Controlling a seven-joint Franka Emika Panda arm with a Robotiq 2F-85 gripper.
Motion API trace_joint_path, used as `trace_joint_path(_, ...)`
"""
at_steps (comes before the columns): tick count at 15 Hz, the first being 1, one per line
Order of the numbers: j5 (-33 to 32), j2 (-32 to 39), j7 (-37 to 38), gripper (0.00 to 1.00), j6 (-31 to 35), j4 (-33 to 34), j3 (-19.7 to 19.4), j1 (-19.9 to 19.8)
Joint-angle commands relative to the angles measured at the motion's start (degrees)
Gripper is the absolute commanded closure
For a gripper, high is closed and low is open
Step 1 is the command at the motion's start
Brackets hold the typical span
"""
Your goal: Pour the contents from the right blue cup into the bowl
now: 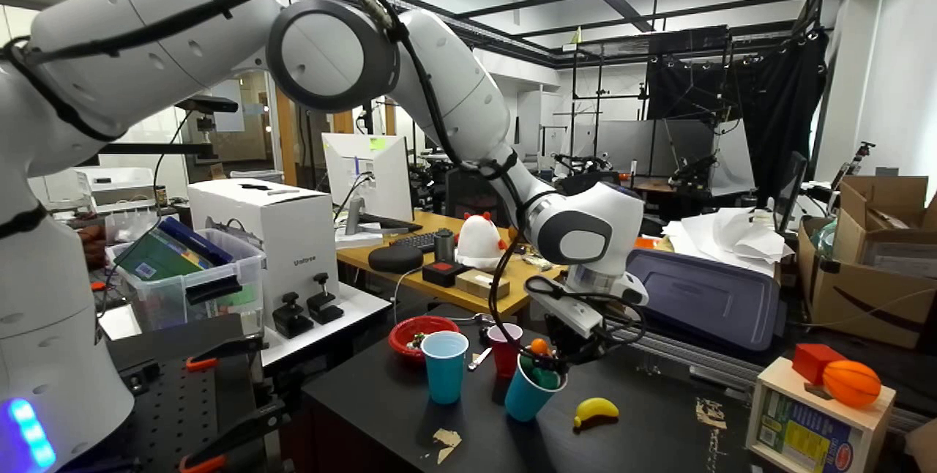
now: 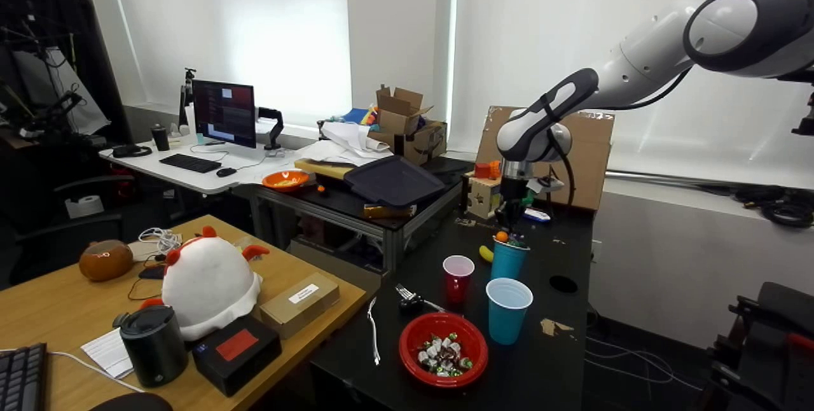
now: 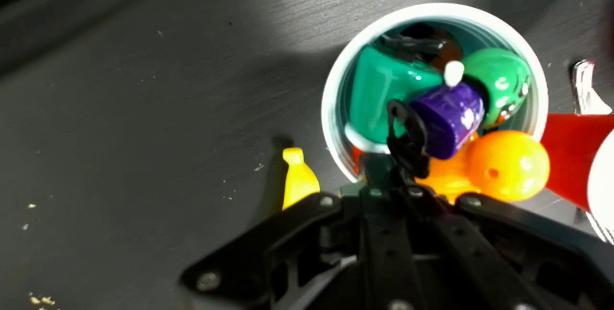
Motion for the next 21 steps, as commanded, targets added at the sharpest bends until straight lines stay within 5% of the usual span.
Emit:
trace_joint_path(1,0.43,-3.84,-4.15,1.0,-6.12,-2.8,0.82,-0.63)
trace_joint_path(16,0.27,-7.3,-4.08,0.98,-7.28,-5.14,-0.91,0.42)
trace_joint_path(18,0.19,-7.52,-4.15,0.73,-7.53,-5.34,-0.93,0.45)
trace_joint_path(21,-0.56,-7.27,-3.48,0.54,-8.29,-5.32,-1.44,1.27)
